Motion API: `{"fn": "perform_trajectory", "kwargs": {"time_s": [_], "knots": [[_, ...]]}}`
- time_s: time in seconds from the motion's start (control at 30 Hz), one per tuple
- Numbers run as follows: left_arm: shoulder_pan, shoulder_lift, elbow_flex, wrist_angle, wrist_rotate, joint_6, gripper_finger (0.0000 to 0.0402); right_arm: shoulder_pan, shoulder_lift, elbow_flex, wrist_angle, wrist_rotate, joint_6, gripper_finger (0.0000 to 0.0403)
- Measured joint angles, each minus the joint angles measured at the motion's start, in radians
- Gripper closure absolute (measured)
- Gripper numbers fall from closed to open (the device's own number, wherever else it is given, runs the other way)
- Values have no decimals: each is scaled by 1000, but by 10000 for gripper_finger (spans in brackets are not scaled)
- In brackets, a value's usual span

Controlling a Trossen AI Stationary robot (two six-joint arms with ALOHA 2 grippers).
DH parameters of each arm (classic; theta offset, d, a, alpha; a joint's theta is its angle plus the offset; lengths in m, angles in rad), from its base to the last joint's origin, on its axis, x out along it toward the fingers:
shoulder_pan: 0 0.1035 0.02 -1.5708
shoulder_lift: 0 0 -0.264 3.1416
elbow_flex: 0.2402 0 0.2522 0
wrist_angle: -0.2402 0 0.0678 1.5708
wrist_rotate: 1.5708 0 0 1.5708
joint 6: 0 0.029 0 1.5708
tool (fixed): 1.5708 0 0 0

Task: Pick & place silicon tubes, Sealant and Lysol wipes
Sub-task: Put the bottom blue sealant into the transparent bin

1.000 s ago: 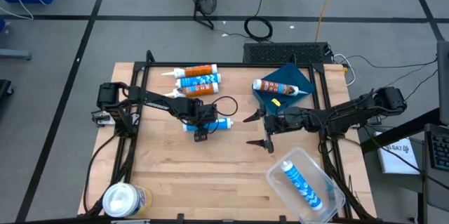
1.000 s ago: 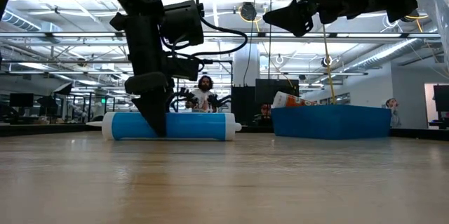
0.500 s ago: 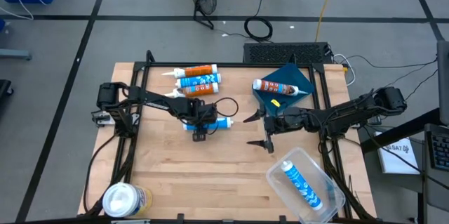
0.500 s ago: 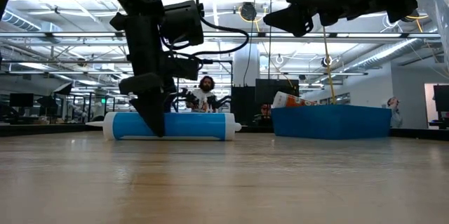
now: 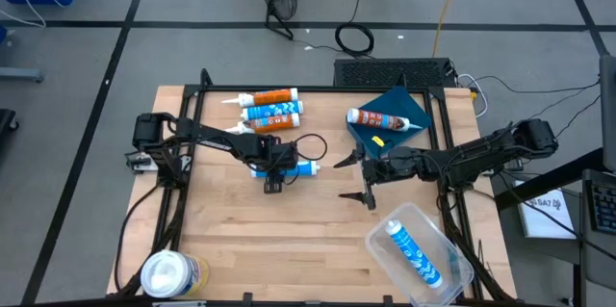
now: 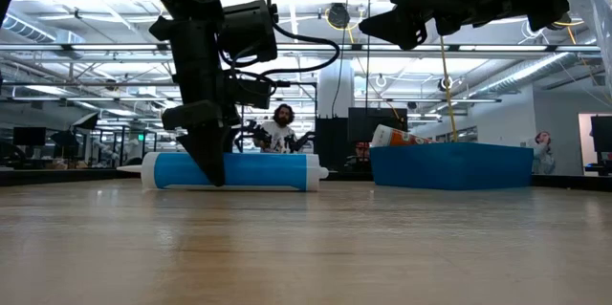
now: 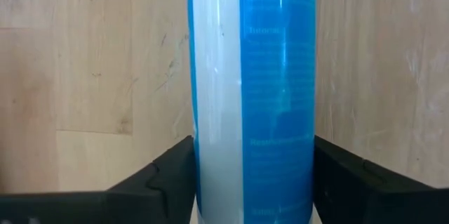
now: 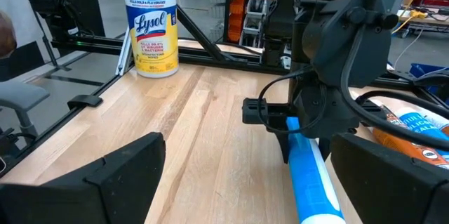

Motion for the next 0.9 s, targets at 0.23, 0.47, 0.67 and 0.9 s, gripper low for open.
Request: {"fn": "perform_trajectory", "kwargs": {"time_s": [0.23,0.47,0.67,0.9], "knots": [[0,0,0,-1,0,2,182,0,0,0,-4,0,0,26],[1,0,0,0,1,-3,177,0,0,0,-5,0,0,26],[1,0,0,-1,1,1,168,0,0,0,-5,0,0,26],[0,0,0,5,-37,3,183,0,0,0,-5,0,0,26]]}}
